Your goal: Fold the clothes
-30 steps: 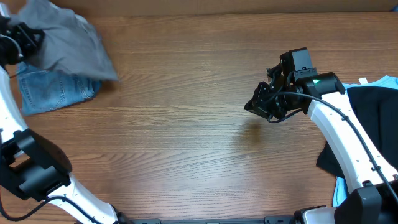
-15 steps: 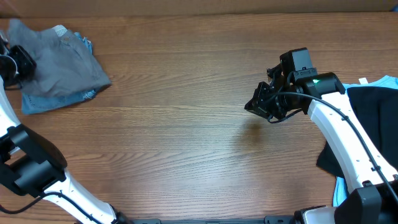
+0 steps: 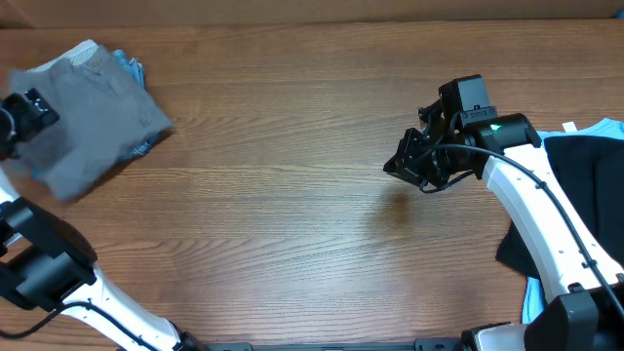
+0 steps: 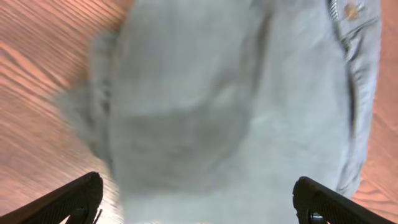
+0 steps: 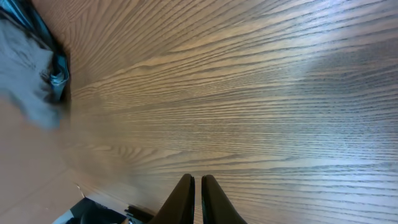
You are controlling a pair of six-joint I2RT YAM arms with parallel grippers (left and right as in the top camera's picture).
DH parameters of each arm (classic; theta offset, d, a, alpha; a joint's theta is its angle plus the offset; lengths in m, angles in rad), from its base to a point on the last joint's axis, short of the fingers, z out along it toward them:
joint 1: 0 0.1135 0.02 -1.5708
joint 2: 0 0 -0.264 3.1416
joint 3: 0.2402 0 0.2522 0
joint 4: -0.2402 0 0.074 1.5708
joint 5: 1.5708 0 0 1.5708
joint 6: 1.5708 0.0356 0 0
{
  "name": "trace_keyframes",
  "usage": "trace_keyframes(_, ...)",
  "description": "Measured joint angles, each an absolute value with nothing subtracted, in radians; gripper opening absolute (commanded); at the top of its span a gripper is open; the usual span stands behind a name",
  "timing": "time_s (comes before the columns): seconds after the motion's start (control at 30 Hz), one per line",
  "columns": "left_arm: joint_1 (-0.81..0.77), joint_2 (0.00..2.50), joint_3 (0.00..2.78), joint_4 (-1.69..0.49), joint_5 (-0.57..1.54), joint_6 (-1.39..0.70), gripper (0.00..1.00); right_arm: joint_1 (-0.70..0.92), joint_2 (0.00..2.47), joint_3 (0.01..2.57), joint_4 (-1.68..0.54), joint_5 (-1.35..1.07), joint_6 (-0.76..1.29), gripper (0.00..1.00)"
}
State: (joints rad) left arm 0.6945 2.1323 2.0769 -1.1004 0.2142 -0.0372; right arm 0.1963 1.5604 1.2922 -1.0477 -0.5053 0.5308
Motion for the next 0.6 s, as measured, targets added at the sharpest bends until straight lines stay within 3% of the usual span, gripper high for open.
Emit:
trace_keyframes(0.1, 0.707, 2.134, 2.151, -1.147, 0.241, -0.037, 1.00, 0.196, 1.560, 1.292, -1.047, -0.505, 0.530, 0.09)
trace_keyframes(0.13, 0.710, 2.134, 2.189, -1.170, 0.254, -0.038, 0.95, 0.196, 1.560, 1.292, -1.048, -0.505, 0.530, 0.09)
trace_keyframes(0.2, 0.716, 2.135, 2.265, -1.209, 0.290, -0.040, 0.65, 0.196, 1.560, 1.292, -1.048, -0.505, 0.530, 0.09)
trace_keyframes(0.23, 0.718, 2.134, 2.302, -1.226, 0.313, -0.039, 0.40, 0.196, 1.560, 1.292, -1.047, -0.505, 0.531, 0.09)
trace_keyframes(0.27, 0.718, 2.134, 2.334, -1.244, 0.335, -0.033, 0.08, 0.196, 1.560, 1.292, -1.046, -0.505, 0.530, 0.09)
trace_keyframes(0.47, 0.686, 2.133, 2.372, -1.324, 0.381, -0.027, 0.04, 0.196, 1.560, 1.292, -1.032, -0.505, 0.530, 0.09)
trace_keyframes(0.6, 0.621, 2.133, 2.261, -1.251, 0.326, -0.031, 0.04, 0.196, 1.560, 1.292, -1.031, -0.505, 0.530, 0.09)
